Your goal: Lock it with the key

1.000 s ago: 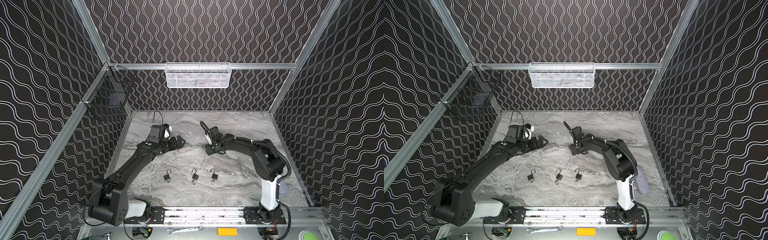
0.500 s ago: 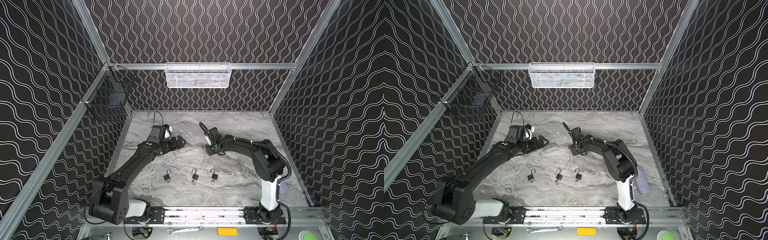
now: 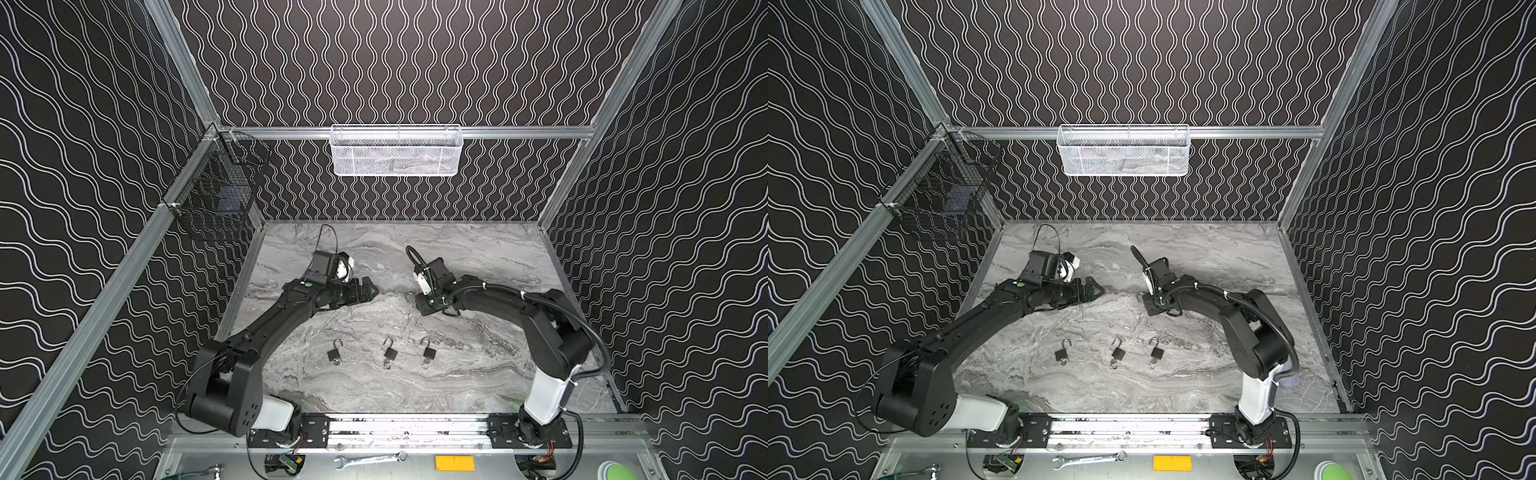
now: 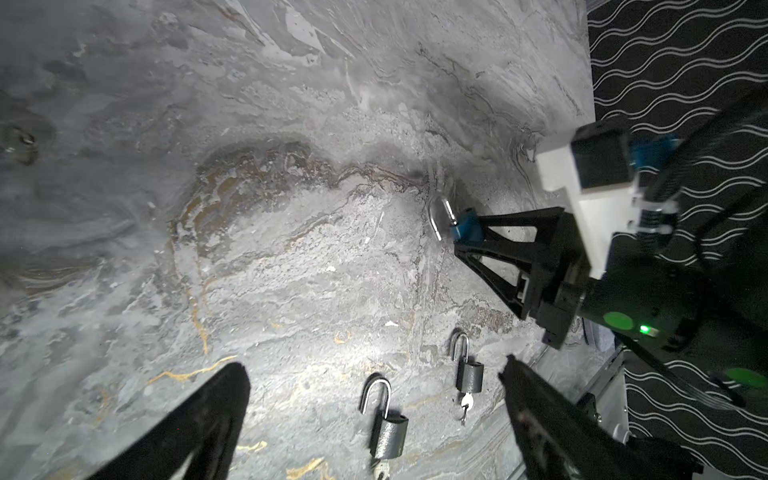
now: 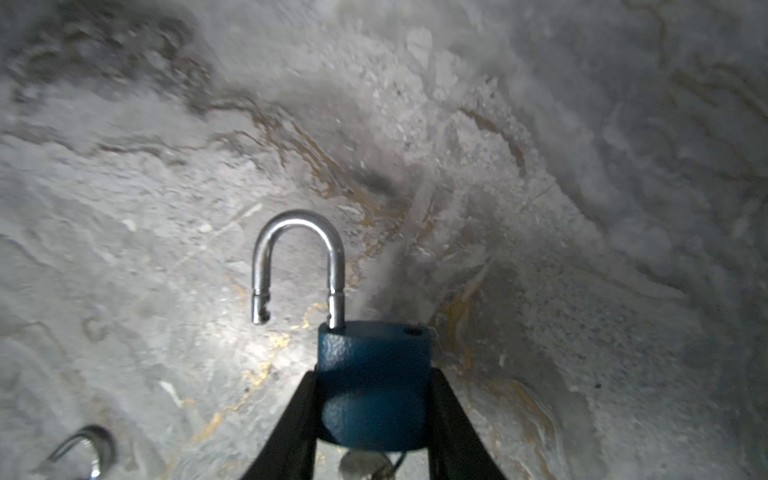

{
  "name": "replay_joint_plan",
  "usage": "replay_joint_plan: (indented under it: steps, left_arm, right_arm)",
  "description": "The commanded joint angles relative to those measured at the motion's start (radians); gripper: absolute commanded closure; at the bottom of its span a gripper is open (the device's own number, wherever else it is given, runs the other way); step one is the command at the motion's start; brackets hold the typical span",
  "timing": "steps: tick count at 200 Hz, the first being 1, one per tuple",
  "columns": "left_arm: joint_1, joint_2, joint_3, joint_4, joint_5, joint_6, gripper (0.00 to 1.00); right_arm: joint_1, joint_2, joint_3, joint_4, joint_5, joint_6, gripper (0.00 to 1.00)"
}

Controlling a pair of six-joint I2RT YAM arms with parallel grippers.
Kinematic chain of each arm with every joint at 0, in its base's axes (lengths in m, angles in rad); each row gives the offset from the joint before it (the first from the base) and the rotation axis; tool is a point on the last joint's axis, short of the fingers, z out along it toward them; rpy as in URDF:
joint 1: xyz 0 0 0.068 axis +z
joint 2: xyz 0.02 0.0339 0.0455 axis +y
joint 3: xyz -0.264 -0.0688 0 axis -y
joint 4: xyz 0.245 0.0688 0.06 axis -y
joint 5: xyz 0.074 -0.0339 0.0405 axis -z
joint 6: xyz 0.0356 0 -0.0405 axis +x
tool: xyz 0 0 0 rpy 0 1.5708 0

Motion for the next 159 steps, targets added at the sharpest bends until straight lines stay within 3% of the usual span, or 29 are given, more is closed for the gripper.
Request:
replay_joint_plan:
  steps: [1,45,80,114,159]
  left_arm:
    - [-0.011,0.019,-0.013,0.091,0.057,-0.011,0.01]
    - [-0.039,0.057,-0.036,0.241,0.133,-0.089,0.01]
    - [-0.063,0.092,0.000,0.238,0.140,-0.082,0.02]
    - [-0.082,0.130,0.015,0.280,0.183,-0.099,0.20]
    - [-0.109,0.182,0.041,0.293,0.193,-0.108,0.37]
  right_arm:
    - [0.010,-0.053,-0.016,0.054,-0.064,0.027,0.89]
    - [0.031,-0.141,-0.055,0.075,-0.151,0.041,0.89]
    - [0.052,-0.177,-0.083,0.098,-0.188,0.046,0.90]
    - [0.066,-0.196,-0.105,0.130,-0.206,0.065,0.90]
    - [0.071,-0.221,-0.116,0.146,-0.217,0.086,0.91]
